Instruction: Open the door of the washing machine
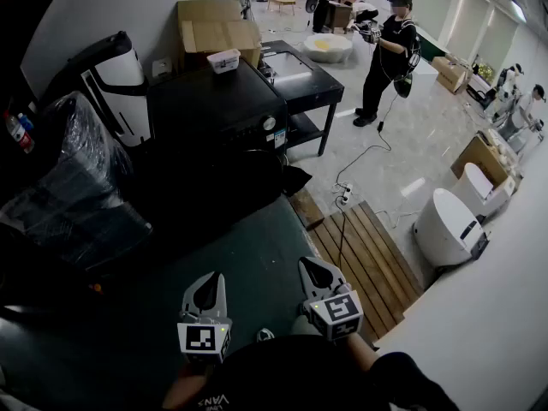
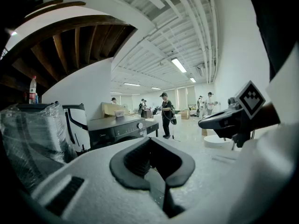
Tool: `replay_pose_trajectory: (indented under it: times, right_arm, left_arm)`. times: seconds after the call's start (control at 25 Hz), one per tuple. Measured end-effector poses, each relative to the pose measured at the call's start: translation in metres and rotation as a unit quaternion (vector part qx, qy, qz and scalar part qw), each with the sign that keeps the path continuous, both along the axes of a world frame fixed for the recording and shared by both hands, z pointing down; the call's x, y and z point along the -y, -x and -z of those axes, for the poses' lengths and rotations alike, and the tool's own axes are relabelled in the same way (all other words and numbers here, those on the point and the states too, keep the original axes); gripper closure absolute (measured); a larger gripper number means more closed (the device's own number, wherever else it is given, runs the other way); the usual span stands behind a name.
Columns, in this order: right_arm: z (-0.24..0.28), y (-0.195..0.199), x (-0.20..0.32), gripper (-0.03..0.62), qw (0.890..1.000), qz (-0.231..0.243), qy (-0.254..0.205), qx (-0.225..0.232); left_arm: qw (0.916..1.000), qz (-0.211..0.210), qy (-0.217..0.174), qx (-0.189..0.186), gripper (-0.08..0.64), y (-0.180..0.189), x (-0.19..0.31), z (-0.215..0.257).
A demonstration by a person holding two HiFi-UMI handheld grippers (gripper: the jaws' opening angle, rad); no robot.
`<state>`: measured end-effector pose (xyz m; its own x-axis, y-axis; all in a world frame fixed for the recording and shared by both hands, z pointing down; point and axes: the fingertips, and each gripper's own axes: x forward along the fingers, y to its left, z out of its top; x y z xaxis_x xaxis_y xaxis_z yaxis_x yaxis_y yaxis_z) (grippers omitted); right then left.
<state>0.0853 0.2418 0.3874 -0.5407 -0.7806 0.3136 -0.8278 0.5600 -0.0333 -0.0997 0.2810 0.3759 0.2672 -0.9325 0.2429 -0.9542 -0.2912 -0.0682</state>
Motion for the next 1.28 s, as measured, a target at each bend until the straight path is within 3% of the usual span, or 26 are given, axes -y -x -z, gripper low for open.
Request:
replay_pose_trajectory:
  times: [0.28, 0.4, 0.52, 0.56, 0.88, 1.28]
  right_arm:
    - [-0.002, -0.001, 0.014, 0.589, 1.0, -0.017, -0.011, 0.012]
    - [-0.005, -0.002, 0.029, 0.483, 1.0, -0.02, -0.003, 0.006]
    - [-0.012, -0.009, 0.048, 0.48, 1.0, -0.026, 0.004, 0.005]
    - [-0.014, -0.012, 0.055, 0.479, 1.0, -0.025, 0.007, 0.003]
    - [-0.027, -0.028, 0.13, 0.449, 0.999, 0.009, 0.019, -0.026]
    - [-0.038, -0.069, 0.235, 0.449, 0.995, 0.08, 0.025, -0.047]
  left_arm:
    - [0.9998, -0.019, -0.007, 0.0, 0.54, -0.002, 0.008, -0.009]
    - [0.9992, -0.038, 0.011, 0.003, 0.533, -0.008, 0.022, -0.02]
    - [0.9983, -0.051, 0.028, -0.002, 0.419, -0.017, 0.038, -0.03]
    - [0.998, -0.052, 0.035, -0.002, 0.416, -0.02, 0.044, -0.034]
    - [0.9976, -0.04, 0.056, 0.009, 0.416, -0.043, 0.116, -0.039]
    - [0.9963, 0.011, 0.077, 0.035, 0.416, -0.088, 0.208, -0.038]
